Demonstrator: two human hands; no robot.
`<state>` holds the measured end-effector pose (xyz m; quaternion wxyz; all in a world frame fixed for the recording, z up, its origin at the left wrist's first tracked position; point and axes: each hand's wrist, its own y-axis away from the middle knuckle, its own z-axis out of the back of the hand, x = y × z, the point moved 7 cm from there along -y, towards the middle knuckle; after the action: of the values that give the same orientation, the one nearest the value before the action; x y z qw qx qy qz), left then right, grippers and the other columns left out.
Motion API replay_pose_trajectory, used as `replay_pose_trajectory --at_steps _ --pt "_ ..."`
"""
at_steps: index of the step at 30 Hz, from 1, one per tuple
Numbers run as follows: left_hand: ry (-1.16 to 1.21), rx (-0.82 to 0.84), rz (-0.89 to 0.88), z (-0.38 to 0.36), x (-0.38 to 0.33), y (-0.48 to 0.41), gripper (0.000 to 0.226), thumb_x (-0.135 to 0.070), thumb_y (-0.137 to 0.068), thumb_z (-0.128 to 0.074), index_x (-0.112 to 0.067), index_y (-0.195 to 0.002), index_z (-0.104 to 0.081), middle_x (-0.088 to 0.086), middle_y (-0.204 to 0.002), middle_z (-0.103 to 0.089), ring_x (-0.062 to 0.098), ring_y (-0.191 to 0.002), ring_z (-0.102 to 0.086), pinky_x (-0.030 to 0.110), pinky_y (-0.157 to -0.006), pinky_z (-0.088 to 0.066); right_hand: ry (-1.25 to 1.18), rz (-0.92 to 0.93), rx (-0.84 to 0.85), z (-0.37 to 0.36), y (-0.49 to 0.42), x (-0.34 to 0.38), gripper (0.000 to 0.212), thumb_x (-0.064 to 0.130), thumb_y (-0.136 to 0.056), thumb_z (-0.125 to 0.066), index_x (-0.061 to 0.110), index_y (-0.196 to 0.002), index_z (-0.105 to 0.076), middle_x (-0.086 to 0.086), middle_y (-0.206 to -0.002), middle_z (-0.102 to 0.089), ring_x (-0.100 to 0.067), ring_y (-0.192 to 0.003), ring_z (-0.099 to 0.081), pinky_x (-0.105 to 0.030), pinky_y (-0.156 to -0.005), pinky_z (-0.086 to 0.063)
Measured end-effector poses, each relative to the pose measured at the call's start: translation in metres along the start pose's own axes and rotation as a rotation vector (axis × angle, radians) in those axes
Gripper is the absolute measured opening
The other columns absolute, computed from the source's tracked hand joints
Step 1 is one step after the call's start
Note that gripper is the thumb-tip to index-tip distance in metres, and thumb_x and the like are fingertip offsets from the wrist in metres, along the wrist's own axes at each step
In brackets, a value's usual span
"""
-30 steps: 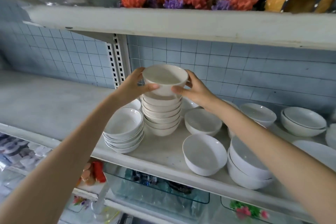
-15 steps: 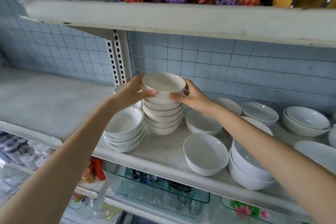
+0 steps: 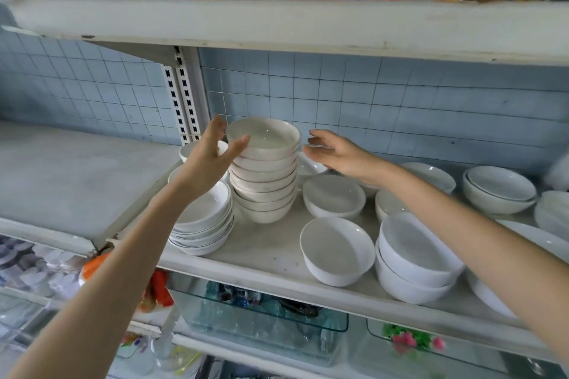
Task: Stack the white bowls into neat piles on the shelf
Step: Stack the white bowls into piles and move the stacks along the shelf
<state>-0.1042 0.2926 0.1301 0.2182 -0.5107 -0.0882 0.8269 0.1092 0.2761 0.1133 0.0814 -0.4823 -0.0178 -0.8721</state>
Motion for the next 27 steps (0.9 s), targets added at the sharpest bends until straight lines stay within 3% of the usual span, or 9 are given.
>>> replay_pose_trajectory --at_steps 4,7,11,14,17,19,21,23,27 --pt "-0.134 -0.159 -0.101 0.001 -0.014 0.023 0.060 -0.036 -0.092 -0.050 -0.010 -0.142 -0.028 -0.007 -0.136 -0.036 0.007 -0.126 -0.035 0.026 -0.105 -0.029 0.076 -0.057 -0.092 0.046 0.022 -0.017 0.058 0.037 -0.093 -0.051 0.012 -0.142 -0.035 0.002 -0.142 -0.043 -0.001 -0.118 -0.041 -0.015 -0.094 -0.032" --pt "-0.103 -0.261 -0.283 -0.013 -0.036 0.057 0.052 -0.035 -0.096 -0.049 -0.011 -0.140 -0.034 -0.003 -0.144 -0.039 0.011 -0.133 -0.038 0.025 -0.109 -0.030 0.139 -0.113 -0.139 0.084 0.041 -0.039 0.056 0.033 -0.090 -0.057 0.009 -0.138 -0.042 -0.002 -0.136 -0.050 -0.008 -0.118 -0.048 -0.019 -0.097 -0.035" --pt "-0.047 -0.008 -0.316 -0.074 -0.029 0.096 0.047 -0.038 -0.091 -0.048 -0.024 -0.136 -0.038 -0.020 -0.136 -0.043 -0.003 -0.126 -0.042 0.014 -0.105 -0.033 0.245 -0.264 -0.193 0.123 0.071 -0.081 0.050 0.024 -0.085 -0.066 0.005 -0.128 -0.050 -0.008 -0.124 -0.059 -0.016 -0.110 -0.056 -0.025 -0.099 -0.039" --pt "0.045 0.154 -0.109 -0.116 -0.001 0.110 0.059 -0.044 -0.091 -0.054 -0.030 -0.141 -0.027 -0.031 -0.139 -0.029 -0.011 -0.128 -0.032 0.012 -0.106 -0.026 0.361 -0.377 -0.171 0.135 0.090 -0.108 0.064 0.041 -0.075 -0.069 0.004 -0.124 -0.053 -0.009 -0.120 -0.062 -0.019 -0.108 -0.058 -0.033 -0.102 -0.041" --pt "0.252 0.258 0.202 -0.144 0.026 0.114 0.070 -0.029 -0.089 -0.056 -0.020 -0.148 -0.019 -0.012 -0.150 -0.027 0.002 -0.131 -0.033 0.016 -0.104 -0.030 0.493 -0.514 -0.100 0.138 0.100 -0.134 0.053 0.032 -0.085 -0.066 0.003 -0.127 -0.050 -0.010 -0.124 -0.059 -0.023 -0.113 -0.056 -0.031 -0.099 -0.040" --pt "0.316 0.351 0.278 -0.156 0.035 0.114 0.078 -0.035 -0.085 -0.063 -0.020 -0.148 -0.020 0.001 -0.139 -0.045 0.005 -0.113 -0.052 0.016 -0.094 -0.044 0.590 -0.585 -0.057 0.138 0.104 -0.145 0.046 0.034 -0.087 -0.065 0.005 -0.120 -0.053 -0.010 -0.118 -0.061 -0.026 -0.108 -0.058 -0.034 -0.094 -0.045" --pt "0.345 0.461 0.274 -0.162 0.035 0.114 0.104 -0.053 -0.064 -0.078 -0.025 -0.145 -0.019 -0.003 -0.121 -0.053 0.000 -0.093 -0.060 0.023 -0.083 -0.054 0.631 -0.627 -0.006 0.135 0.106 -0.152 0.030 0.034 -0.086 -0.065 0.008 -0.101 -0.060 -0.009 -0.096 -0.064 -0.023 -0.088 -0.062 -0.033 -0.078 -0.049" --pt "0.411 0.538 0.258 -0.165 0.030 0.114 0.115 -0.050 -0.044 -0.089 -0.032 -0.137 -0.022 -0.006 -0.122 -0.048 -0.010 -0.096 -0.059 0.019 -0.079 -0.054 0.567 -0.646 0.001 0.133 0.105 -0.159 0.020 0.026 -0.086 -0.066 0.008 -0.092 -0.063 -0.005 -0.077 -0.062 -0.014 -0.064 -0.058 -0.026 -0.060 -0.047" --pt "0.446 0.552 0.182 -0.166 0.022 0.111 0.117 -0.051 -0.027 -0.090 -0.031 -0.124 -0.027 -0.010 -0.121 -0.042 -0.017 -0.100 -0.054 0.007 -0.074 -0.048 0.363 -0.690 -0.038 0.128 0.102 -0.170 0.024 0.003 -0.088 -0.060 0.004 -0.111 -0.063 -0.020 -0.102 -0.068 -0.024 -0.079 -0.068 -0.034 -0.070 -0.058"
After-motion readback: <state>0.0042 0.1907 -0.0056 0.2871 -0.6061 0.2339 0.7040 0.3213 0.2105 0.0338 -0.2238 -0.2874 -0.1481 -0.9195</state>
